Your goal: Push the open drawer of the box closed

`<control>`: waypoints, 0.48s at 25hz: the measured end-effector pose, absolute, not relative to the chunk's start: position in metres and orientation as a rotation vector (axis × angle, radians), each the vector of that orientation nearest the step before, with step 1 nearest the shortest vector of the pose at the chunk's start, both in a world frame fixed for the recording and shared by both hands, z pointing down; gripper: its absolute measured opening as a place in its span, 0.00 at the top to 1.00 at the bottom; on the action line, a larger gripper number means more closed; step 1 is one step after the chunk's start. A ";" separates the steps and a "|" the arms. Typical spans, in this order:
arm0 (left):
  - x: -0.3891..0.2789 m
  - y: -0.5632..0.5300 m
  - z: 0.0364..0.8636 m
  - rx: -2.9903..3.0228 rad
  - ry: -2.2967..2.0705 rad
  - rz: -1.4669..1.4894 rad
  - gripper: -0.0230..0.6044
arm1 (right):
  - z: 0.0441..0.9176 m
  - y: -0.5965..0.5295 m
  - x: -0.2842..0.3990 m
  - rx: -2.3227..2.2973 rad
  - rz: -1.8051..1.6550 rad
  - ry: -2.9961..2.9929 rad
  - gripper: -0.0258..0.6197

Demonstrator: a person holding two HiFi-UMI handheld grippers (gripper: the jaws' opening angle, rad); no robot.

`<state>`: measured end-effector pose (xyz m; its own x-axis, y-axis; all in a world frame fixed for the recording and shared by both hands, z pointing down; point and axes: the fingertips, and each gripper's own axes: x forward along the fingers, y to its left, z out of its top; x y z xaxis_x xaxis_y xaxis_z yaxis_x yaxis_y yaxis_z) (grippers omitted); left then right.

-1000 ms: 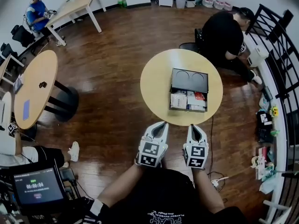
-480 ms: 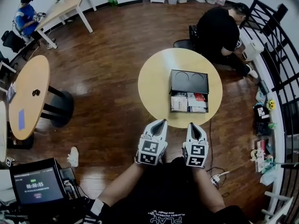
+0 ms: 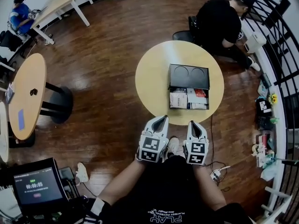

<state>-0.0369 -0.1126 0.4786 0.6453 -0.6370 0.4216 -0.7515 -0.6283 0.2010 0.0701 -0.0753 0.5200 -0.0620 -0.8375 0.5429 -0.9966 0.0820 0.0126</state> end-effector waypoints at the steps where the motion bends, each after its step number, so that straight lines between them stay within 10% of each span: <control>1: -0.036 -0.114 0.480 2.505 -1.114 0.448 0.97 | 0.521 -0.076 0.073 1.799 0.526 -1.958 0.95; 12: -0.025 -0.142 0.562 2.420 -1.110 0.526 0.97 | 0.608 -0.112 0.086 1.731 0.593 -1.912 0.95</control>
